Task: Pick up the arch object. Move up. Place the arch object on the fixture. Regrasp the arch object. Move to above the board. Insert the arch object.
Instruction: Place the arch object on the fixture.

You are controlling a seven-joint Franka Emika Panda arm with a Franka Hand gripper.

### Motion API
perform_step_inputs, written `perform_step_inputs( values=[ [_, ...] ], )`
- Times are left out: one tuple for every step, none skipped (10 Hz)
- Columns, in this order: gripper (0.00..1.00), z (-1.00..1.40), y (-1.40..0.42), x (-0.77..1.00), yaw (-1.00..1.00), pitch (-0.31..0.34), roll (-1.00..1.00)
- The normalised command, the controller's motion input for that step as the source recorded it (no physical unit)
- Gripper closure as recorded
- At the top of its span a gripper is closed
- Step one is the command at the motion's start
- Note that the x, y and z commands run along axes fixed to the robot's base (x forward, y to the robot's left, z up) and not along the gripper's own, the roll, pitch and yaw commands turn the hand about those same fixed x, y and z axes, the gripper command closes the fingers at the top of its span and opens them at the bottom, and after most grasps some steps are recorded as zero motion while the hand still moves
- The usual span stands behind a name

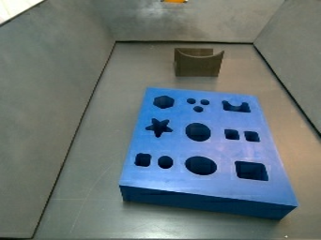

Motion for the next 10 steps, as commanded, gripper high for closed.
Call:
perform_step_inputs(
  values=[
    [1.00, -0.02, 0.06, 1.00, -0.07, 0.072, -0.20],
    [1.00, -0.02, 0.06, 1.00, -0.07, 0.076, -0.20],
    [1.00, -0.02, 0.06, 0.99, -0.06, 0.079, -0.20],
    [1.00, -0.02, 0.05, 0.96, -0.06, 0.083, -0.20],
    [1.00, -0.02, 0.05, 0.93, -0.06, 0.090, -0.20],
    [1.00, -0.02, 0.05, 0.91, -0.06, 0.093, -0.20],
    [1.00, -0.01, 0.05, 0.87, -0.06, 0.092, -0.19],
    [1.00, -0.01, 0.05, 0.86, -0.06, 0.090, -0.19],
    [1.00, -0.02, 0.05, 0.81, -0.06, 0.087, -0.18],
    [1.00, -0.02, 0.05, 0.80, -0.06, 0.088, -0.18]
  ],
)
